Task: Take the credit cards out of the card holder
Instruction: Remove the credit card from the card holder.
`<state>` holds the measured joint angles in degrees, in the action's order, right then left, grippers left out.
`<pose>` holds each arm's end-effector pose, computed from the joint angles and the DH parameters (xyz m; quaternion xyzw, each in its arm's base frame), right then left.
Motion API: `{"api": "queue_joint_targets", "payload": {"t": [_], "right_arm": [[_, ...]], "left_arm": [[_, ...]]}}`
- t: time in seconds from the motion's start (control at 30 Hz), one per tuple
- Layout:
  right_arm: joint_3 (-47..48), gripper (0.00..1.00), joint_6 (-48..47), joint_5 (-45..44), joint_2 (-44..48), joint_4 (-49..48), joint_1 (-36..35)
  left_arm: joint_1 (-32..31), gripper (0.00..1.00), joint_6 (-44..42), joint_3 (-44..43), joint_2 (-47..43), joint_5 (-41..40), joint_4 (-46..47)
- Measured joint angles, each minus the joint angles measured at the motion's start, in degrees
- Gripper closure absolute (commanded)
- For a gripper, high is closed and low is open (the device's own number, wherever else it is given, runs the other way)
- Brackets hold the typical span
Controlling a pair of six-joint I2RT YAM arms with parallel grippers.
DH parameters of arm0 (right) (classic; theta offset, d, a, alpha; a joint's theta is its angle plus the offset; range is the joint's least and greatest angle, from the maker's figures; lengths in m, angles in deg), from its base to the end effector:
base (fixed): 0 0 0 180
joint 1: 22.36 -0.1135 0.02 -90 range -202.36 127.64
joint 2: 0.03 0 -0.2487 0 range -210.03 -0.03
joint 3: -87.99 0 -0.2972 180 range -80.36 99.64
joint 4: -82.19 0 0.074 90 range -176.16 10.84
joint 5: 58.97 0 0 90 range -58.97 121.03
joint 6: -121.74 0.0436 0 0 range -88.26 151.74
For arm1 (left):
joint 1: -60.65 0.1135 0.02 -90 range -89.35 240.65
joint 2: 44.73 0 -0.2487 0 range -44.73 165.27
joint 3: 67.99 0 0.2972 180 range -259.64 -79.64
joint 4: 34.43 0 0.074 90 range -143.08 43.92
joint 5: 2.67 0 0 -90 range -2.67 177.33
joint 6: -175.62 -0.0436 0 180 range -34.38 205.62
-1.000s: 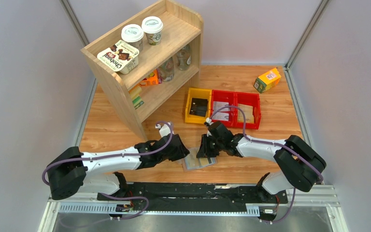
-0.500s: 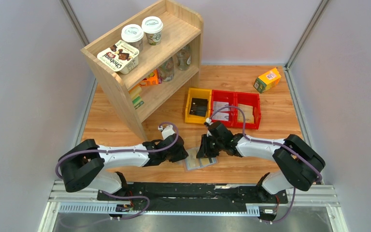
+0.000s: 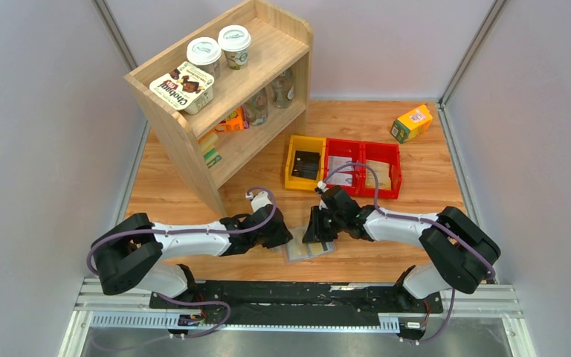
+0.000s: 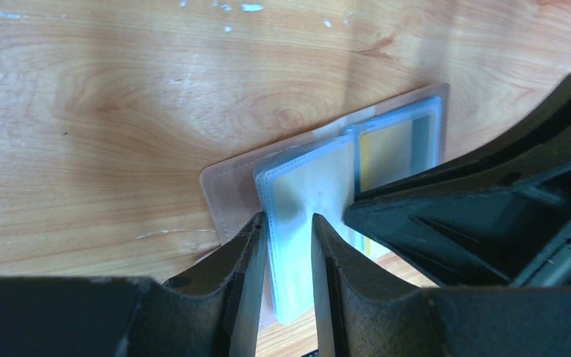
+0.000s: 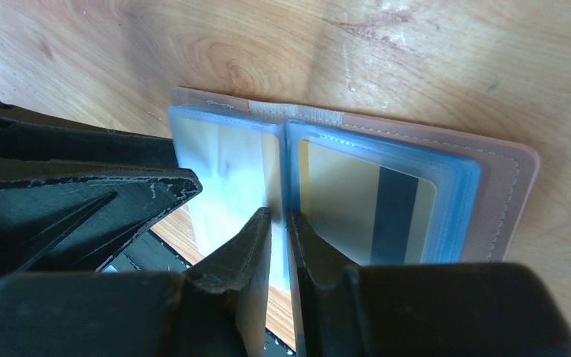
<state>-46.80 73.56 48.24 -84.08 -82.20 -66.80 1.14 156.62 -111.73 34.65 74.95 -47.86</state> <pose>0.2001 0.2143 0.0804 -0.0672 0.9403 0.3103 0.1229 0.1563 -0.2469 0.0967 -0.1307 0.9230 -0.2734 0.2372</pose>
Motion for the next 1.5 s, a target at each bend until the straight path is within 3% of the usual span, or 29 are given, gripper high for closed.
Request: {"api": "queue_joint_targets", "payload": {"t": [0.47, 0.97, 1.2, 1.5], "right_arm": [[-2.7, 0.76, 0.4, 0.3, 2.2, -2.9, 0.0], [-6.9, 0.65, 1.0, -5.3, 14.3, -3.5, 0.0], [-8.7, 0.57, 1.7, -11.7, 22.6, -1.9, 0.0], [-11.0, 0.57, 2.5, -19.8, 30.5, 2.6, 0.9]], "left_arm": [[0.0, 0.72, -2.2, 0.1, -4.9, 4.5, 9.4], [0.0, 0.76, -2.1, 0.1, -1.1, 4.8, 9.4], [0.0, 0.72, -2.9, -3.0, 3.0, 5.6, 8.7], [0.0, 0.63, -4.7, -11.3, 9.2, 9.2, 9.0]]}}
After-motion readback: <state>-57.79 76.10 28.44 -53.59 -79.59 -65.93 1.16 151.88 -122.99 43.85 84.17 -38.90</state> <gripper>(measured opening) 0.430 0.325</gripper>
